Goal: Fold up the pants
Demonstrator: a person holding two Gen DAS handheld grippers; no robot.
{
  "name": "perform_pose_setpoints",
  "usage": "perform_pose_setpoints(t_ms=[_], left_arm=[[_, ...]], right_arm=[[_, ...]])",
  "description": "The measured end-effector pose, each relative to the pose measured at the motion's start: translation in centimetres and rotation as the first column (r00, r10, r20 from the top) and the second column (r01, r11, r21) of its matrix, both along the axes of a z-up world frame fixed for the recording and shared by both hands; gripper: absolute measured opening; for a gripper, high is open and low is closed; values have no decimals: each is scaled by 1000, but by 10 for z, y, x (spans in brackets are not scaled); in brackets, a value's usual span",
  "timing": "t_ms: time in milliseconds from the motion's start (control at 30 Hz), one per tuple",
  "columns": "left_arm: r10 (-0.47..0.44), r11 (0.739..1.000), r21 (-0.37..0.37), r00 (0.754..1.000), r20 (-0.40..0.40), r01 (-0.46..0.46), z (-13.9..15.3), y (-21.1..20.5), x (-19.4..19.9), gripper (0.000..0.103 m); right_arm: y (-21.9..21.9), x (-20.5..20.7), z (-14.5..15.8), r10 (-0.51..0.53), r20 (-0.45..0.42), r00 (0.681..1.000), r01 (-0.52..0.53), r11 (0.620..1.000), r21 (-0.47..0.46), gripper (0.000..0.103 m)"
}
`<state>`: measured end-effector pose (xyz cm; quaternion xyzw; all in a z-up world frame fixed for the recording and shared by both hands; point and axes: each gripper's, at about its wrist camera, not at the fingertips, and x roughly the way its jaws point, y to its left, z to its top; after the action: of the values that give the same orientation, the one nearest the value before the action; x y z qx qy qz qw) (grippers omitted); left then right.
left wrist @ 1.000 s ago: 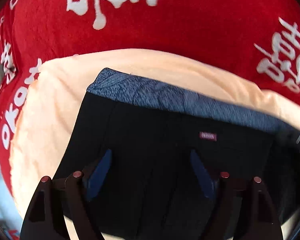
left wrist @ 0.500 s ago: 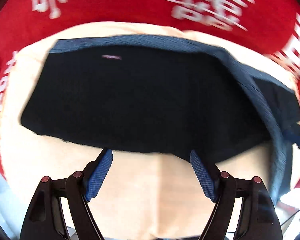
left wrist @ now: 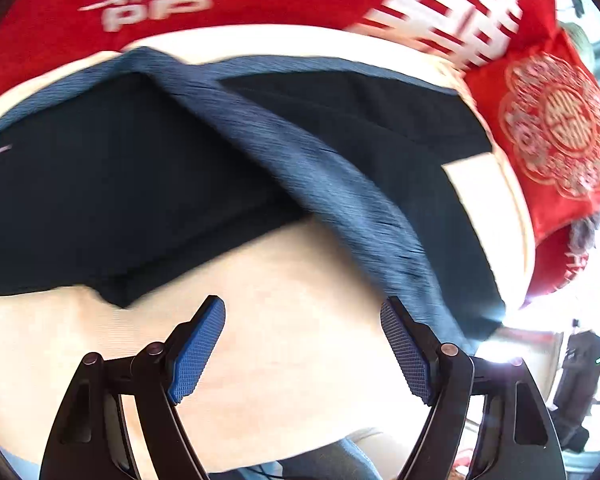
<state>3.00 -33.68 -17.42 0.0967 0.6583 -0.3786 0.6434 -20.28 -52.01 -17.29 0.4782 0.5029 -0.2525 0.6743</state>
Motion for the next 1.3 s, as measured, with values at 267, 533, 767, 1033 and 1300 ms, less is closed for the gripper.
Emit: perform_pose_setpoints(t_ms=[267,533,767,1033,1300], left_arm=[[-97,995,27,995,17,97,-19,-50,-37,81],[-25,999,18,998,-63,26,-36,-67,-51,81],[-46,999,2,993,-110,47,-39,-82,-59,21],[8,993,-119,998,-69,-17,24,-110,-36,21],[50,984,-177,996,77,-36,55,-183,29,21]], right_arm=[[-17,-42,-35,-25,-42,999,26,1000,17,67],[-32,-47,-41,34,165,986,-62,985,163,53],[-56,-49,-50,44,174,984,-87,966,245,3],[-116,9,49,165,347,923,-214,971,108,3],[-258,108,100,273,387,881,-270,961,-63,3]])
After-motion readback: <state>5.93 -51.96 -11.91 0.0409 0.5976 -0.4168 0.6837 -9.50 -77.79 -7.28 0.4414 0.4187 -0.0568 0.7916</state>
